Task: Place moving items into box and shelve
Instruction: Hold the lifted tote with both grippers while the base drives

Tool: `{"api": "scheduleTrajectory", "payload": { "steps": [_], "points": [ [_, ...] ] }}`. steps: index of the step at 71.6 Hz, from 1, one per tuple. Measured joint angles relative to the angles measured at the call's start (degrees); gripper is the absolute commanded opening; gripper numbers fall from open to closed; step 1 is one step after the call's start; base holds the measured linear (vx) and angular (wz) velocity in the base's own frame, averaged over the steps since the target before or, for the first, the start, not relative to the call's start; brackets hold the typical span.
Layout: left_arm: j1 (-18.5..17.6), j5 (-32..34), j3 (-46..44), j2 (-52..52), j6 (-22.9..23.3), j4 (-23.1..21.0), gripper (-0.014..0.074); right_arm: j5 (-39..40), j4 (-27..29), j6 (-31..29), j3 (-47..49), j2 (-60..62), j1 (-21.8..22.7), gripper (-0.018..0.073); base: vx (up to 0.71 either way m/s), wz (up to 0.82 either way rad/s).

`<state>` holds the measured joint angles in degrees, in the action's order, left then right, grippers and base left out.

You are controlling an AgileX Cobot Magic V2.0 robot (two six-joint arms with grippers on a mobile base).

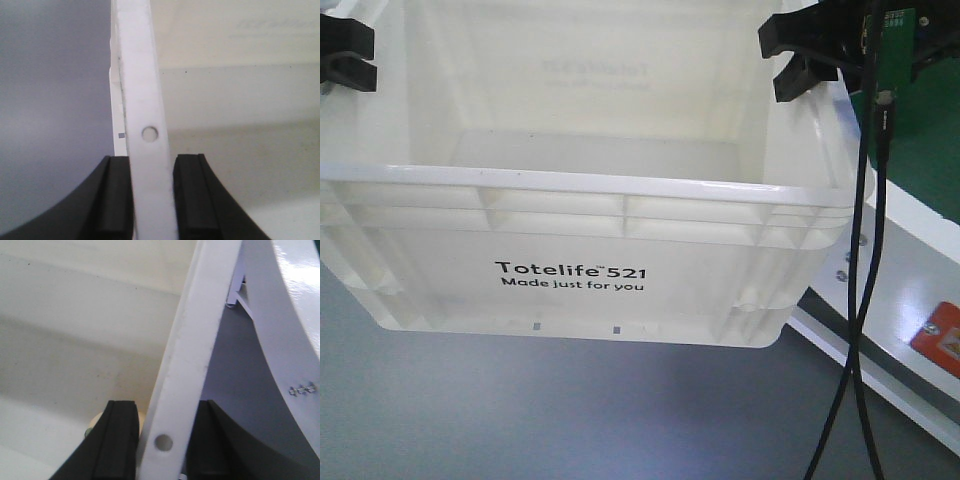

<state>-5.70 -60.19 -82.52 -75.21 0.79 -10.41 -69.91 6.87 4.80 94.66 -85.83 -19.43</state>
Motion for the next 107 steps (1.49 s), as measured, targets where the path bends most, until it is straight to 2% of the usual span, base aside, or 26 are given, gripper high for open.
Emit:
{"api": "scheduleTrajectory", "payload": {
  "steps": [54, 107],
  "points": [
    [0.00, 0.00, 0.00, 0.00, 0.00, 0.00, -0.0017, 0.00, 0.07, 0.00, 0.00, 0.00, 0.00, -0.0012, -0.04, 0.67],
    [0.00, 0.00, 0.00, 0.00, 0.00, -0.11, -0.0017, -0.07, -0.04, 0.00, 0.00, 0.02, 0.00, -0.0012, 0.10, 0.66]
  ]
}}
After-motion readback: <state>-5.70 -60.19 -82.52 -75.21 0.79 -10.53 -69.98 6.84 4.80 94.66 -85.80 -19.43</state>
